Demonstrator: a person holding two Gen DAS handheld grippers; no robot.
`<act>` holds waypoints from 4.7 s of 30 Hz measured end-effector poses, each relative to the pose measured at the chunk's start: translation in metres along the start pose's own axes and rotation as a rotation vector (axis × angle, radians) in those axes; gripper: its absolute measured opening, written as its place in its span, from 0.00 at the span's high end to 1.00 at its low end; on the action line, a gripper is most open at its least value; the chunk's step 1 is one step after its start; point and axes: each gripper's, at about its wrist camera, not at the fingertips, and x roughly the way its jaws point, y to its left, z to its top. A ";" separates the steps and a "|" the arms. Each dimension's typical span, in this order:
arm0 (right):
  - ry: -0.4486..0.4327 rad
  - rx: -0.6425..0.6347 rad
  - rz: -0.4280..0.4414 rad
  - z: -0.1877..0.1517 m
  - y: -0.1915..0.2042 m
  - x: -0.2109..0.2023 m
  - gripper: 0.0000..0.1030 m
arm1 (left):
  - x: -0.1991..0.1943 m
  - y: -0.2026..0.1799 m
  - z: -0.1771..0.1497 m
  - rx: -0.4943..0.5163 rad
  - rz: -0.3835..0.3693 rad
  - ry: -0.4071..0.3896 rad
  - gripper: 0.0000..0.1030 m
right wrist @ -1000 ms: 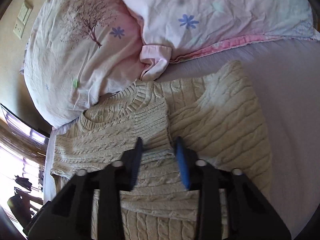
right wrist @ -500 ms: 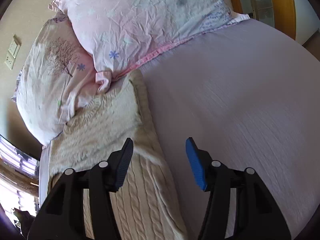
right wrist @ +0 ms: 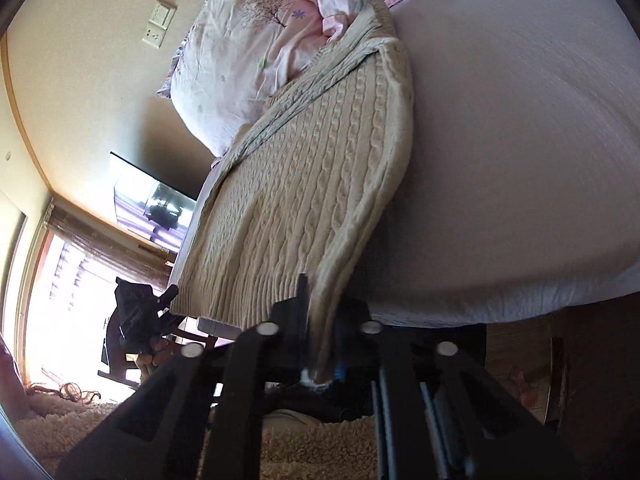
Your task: Fold small clothes
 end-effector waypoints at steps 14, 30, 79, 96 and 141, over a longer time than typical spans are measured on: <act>-0.413 0.052 -0.097 0.269 0.006 0.077 0.93 | 0.090 0.013 0.257 -0.107 0.214 -0.264 0.92; -0.595 0.072 -0.193 0.274 -0.028 0.075 0.02 | 0.099 0.031 0.268 -0.046 0.363 -0.133 0.32; -0.005 0.139 -0.187 0.275 -0.072 0.113 0.45 | 0.308 -0.055 0.218 -0.030 0.175 0.194 0.21; -0.138 -0.032 -0.036 0.248 -0.011 0.102 0.46 | 0.192 -0.070 0.234 0.294 0.371 -0.014 0.39; 0.011 -0.377 -0.730 0.110 0.056 0.156 0.02 | 0.213 -0.079 0.115 0.473 0.771 0.145 0.01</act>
